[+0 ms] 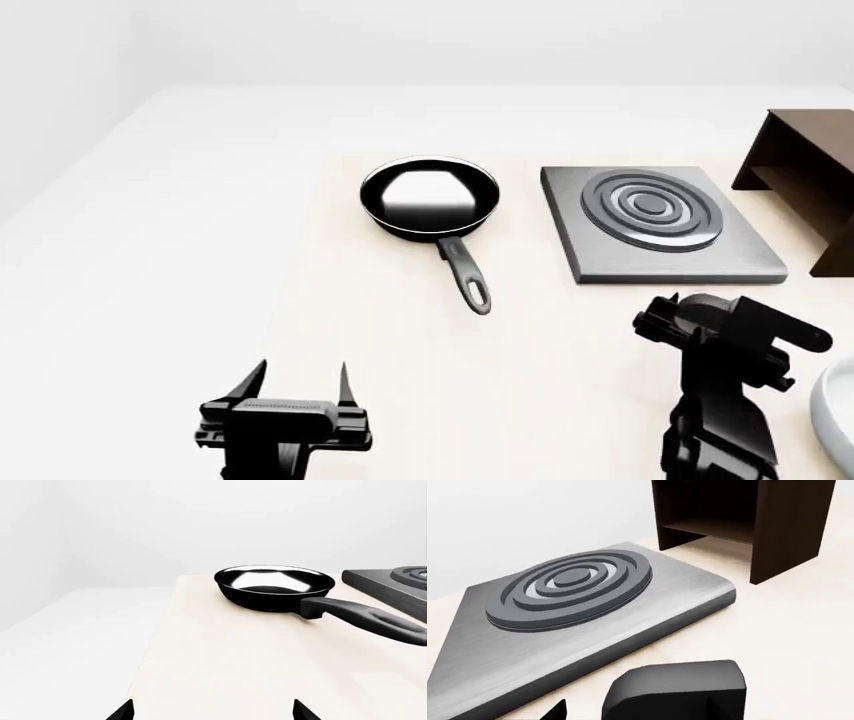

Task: Turn on the stove.

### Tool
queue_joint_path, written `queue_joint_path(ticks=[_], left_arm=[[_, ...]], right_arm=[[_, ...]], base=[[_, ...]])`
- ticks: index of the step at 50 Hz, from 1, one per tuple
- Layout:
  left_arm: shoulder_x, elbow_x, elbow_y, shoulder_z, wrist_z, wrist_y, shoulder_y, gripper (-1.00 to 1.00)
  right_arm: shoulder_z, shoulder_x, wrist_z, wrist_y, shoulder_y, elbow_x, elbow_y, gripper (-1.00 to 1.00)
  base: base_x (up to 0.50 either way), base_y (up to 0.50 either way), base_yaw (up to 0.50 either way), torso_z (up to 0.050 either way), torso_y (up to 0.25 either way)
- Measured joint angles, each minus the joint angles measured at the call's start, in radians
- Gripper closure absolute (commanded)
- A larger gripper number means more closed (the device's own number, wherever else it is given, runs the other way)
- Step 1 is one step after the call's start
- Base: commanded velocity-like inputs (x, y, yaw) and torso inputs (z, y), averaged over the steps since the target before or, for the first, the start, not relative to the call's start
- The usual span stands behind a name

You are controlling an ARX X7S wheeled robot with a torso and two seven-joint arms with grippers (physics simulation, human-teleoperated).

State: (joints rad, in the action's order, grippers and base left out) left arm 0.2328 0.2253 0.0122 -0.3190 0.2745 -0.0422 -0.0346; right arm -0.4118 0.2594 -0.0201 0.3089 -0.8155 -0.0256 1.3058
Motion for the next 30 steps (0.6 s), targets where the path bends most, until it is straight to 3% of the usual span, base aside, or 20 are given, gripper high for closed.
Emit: queue_joint_path(ticks=[30], left_arm=[[0.007, 0.004, 0.007, -0.017, 0.011, -0.005, -0.006, -1.00]], right_arm=[[-0.091, 0.014, 0.062, -0.066, -0.030, 0.014, 0.003, -1.00]], base=[[0.00, 0.00, 0.00, 0.000, 0.000]])
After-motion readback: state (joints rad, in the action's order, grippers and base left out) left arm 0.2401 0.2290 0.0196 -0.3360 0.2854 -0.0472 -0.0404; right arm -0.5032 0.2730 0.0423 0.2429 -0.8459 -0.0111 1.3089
